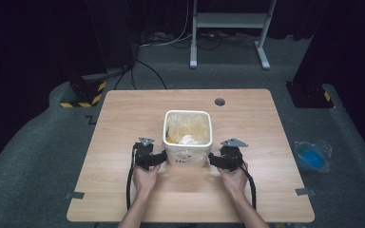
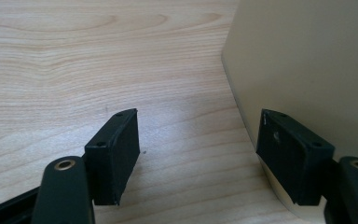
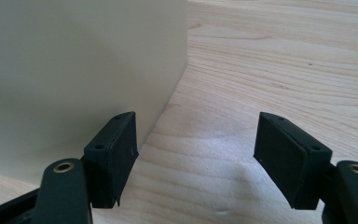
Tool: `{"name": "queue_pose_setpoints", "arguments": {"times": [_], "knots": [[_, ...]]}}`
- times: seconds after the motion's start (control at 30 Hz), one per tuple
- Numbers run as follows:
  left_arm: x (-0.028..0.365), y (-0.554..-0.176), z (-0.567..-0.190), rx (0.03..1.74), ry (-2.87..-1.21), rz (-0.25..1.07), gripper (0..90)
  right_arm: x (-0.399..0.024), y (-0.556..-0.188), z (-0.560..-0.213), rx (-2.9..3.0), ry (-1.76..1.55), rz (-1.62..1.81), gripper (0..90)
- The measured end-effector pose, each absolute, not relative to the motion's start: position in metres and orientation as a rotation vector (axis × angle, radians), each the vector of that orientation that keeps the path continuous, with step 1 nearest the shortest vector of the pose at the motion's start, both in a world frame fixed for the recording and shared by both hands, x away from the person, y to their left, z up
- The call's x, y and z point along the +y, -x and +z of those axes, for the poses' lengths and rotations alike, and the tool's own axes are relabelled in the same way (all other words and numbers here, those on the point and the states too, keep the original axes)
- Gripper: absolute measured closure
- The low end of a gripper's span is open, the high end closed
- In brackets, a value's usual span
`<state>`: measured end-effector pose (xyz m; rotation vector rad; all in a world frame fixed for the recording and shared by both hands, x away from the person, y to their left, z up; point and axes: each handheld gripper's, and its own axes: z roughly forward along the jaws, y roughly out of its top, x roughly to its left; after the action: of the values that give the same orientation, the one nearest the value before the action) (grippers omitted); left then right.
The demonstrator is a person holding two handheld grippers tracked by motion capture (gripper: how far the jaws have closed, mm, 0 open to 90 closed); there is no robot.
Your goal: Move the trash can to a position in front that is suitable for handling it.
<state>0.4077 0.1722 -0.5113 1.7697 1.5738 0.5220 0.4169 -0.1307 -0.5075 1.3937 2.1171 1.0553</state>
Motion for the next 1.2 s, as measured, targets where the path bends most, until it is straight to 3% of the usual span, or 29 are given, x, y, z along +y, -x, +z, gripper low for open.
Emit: {"name": "queue_pose_setpoints", "arguments": {"times": [0.57, 1.2], "knots": [[0.183, -0.407, -0.513, 1.577, -1.772, 0.528, 25.6, -0.126, -0.422, -0.508, 2.131, -1.395, 1.033, 25.5], [0.216, -0.388, -0.512, 1.614, -1.798, 0.651, 25.3, -0.206, -0.412, -0.521, 2.078, -1.451, 0.931, 26.1]]}}
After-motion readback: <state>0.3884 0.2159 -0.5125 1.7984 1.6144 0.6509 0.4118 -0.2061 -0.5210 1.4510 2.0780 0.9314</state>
